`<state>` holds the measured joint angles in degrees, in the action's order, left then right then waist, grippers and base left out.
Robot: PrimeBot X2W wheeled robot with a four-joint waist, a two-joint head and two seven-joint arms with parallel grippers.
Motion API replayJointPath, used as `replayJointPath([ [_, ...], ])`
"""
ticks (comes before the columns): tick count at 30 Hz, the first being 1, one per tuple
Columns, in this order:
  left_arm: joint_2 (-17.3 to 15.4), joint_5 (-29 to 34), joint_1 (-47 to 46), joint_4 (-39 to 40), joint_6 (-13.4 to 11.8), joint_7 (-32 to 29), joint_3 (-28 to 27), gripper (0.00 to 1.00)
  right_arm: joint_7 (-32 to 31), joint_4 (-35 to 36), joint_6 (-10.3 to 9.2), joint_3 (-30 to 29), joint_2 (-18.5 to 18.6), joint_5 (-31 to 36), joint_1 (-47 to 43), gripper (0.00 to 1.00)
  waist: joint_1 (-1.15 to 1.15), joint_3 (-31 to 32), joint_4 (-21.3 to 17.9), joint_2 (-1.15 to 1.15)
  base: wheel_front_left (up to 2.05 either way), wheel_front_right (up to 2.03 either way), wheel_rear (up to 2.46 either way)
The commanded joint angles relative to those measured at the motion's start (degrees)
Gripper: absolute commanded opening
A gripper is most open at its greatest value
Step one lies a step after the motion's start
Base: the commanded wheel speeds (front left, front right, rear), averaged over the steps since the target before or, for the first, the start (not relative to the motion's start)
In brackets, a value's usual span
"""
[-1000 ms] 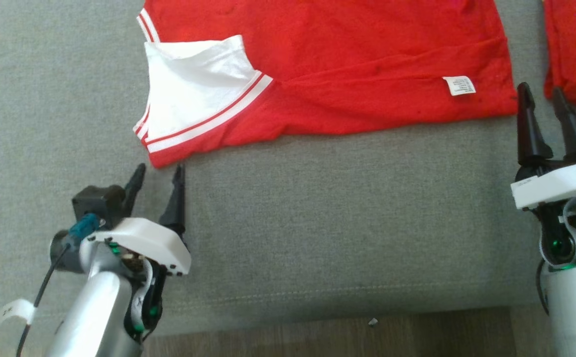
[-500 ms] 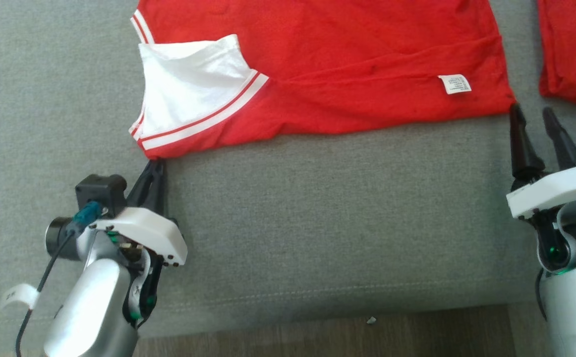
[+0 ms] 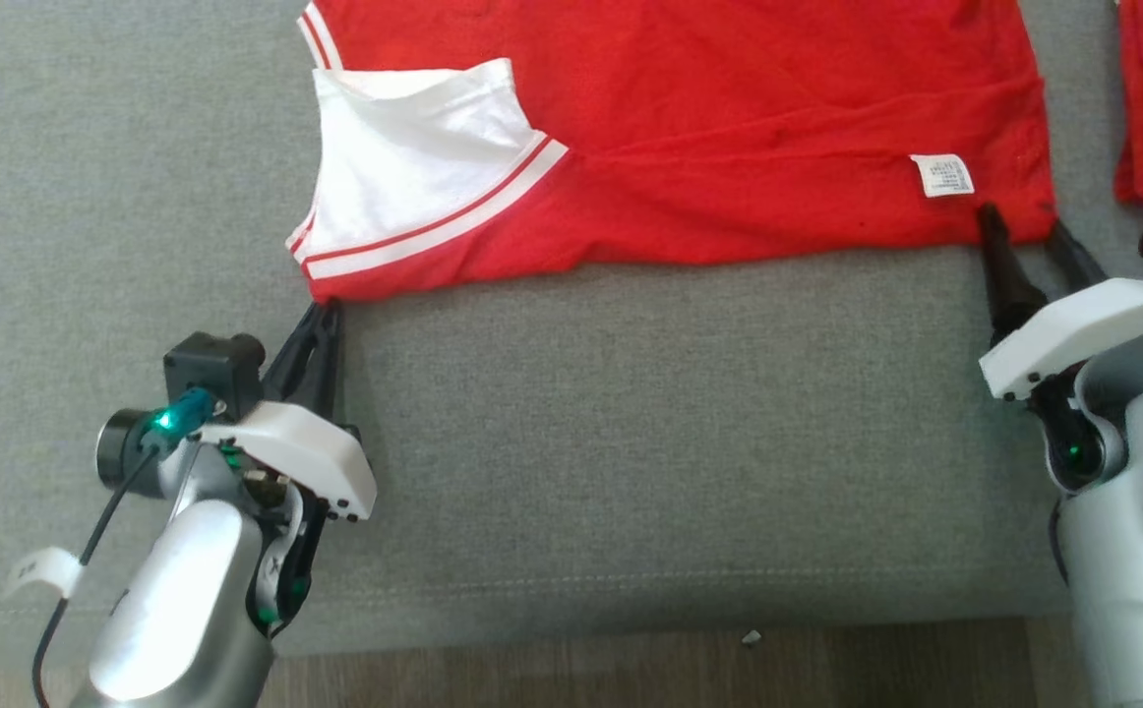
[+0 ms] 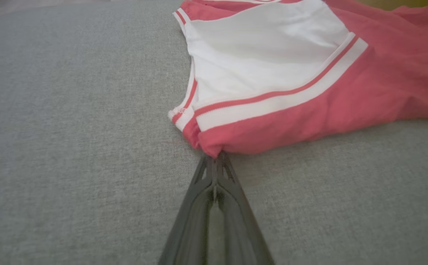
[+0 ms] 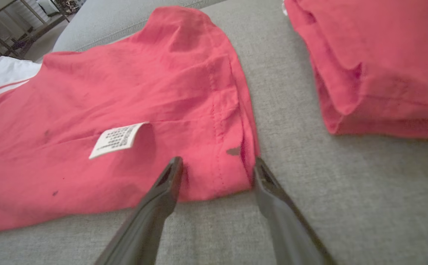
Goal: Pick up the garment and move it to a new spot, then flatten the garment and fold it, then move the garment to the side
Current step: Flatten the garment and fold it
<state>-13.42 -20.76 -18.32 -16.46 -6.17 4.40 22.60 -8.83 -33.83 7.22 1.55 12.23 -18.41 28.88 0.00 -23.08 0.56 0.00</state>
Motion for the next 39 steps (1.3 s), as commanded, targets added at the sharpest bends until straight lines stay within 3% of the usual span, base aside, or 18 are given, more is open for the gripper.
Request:
replayJointPath([
  [1, -1.82, 0.21, -1.87, 1.11, 0.12, 0.78, -1.80, 0.00, -0.22, 0.45, 0.26, 1.92, 0.55, -0.43, 0.73, 0.00, 0.00, 0.22, 0.23, 0.00, 0.00, 0.00, 0.00],
  [6, -2.16, -0.12, -1.41, 0.42, 0.36, 1.31, -1.68, 0.00, 0.27, -0.25, 0.26, 4.40, 1.65, -3.21, 0.01, 0.00, 0.00, 1.53, 0.37, 0.00, 0.00, 0.00, 0.00],
  [12, -3.06, -0.70, 1.68, 1.91, 0.50, 1.73, -1.44, 0.00, -0.70, 3.68, 0.26, 7.35, 4.59, -8.39, -4.88, 0.00, 0.00, 4.03, 0.14, 0.00, 0.00, 0.00, 0.00],
  [19, -6.11, -2.14, 12.49, 11.43, 0.08, -1.43, -0.42, 0.00, -4.31, 11.13, 0.26, 5.64, 9.84, -11.14, -14.10, 0.00, 0.00, 6.16, -0.42, 0.00, 0.00, 0.00, 0.00],
  [27, -8.06, -2.65, 20.27, 20.75, -2.39, -7.55, 0.99, 0.00, -9.57, 16.98, 0.26, 3.08, 10.59, -11.73, -21.48, 0.00, 0.00, 6.83, 0.40, 0.00, 0.00, 0.00, 0.00],
  [28, -8.11, -2.86, 20.73, 21.30, -2.72, -8.22, 0.98, 0.00, -10.24, 17.61, 0.26, 2.48, 10.42, -11.35, -22.23, 0.16, 0.00, 6.96, 0.49, 0.00, 0.00, 0.00, 0.00],
  [29, -8.34, -2.86, 21.07, 21.58, -3.00, -9.06, 1.09, 0.24, -11.01, 18.20, 0.26, 1.88, 10.17, -10.90, -22.87, 0.59, 0.00, 7.07, 0.52, 0.00, 0.00, 0.00, 0.00],
  [30, -8.51, -2.86, 21.29, 21.80, -3.33, -9.84, 1.13, 1.00, -11.57, 18.87, 0.26, 1.08, 9.89, -10.32, -23.35, 1.00, 0.00, 7.18, 0.53, 0.00, 0.00, 0.00, 0.00],
  [35, -10.29, -2.58, 19.58, 24.59, -4.19, -13.23, 0.18, 1.00, -13.92, 25.21, 0.26, -1.50, 9.03, -9.00, -24.62, 1.00, 0.00, 7.34, 0.28, 0.00, 0.00, 0.00, 0.00],
  [39, -13.14, -0.58, 11.02, 28.51, -3.54, -14.43, -2.44, 1.00, -14.55, 31.98, 0.26, -2.74, 8.13, -7.89, -24.43, 1.00, 0.00, 6.18, 0.02, 0.00, 0.00, 0.00, 0.00],
])
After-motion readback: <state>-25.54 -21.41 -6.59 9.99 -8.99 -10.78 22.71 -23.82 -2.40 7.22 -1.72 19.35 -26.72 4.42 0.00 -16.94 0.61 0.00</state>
